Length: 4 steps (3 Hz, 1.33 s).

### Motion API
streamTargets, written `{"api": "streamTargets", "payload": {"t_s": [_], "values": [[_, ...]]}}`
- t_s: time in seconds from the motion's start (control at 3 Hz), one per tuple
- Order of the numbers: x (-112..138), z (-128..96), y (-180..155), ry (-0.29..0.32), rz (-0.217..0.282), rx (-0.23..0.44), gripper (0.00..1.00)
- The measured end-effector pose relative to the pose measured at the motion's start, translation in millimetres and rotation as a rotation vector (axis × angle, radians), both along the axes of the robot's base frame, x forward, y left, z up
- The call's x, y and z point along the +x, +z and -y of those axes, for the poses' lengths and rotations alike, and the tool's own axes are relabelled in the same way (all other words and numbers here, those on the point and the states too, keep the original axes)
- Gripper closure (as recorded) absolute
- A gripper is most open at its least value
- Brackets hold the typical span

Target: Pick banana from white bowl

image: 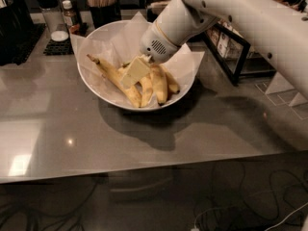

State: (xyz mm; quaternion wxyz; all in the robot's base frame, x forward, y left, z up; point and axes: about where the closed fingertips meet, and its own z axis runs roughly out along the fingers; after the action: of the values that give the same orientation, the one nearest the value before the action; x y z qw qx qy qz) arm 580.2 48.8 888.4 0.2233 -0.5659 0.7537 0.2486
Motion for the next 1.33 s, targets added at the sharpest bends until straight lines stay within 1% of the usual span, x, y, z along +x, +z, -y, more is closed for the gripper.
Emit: {"api": "streamTargets", "payload": {"t_s": [0.33, 0.67, 1.0, 1.33], "values": [[11, -2, -6, -0.012, -0.002, -0.025, 0.47], [11, -4, -10, -0.016, -0.009, -0.026, 0.5], [6, -10, -15, -0.004, -0.034, -0.017, 0.5], [3, -16, -24, 0.016, -0.071, -0.009, 0.48]]}}
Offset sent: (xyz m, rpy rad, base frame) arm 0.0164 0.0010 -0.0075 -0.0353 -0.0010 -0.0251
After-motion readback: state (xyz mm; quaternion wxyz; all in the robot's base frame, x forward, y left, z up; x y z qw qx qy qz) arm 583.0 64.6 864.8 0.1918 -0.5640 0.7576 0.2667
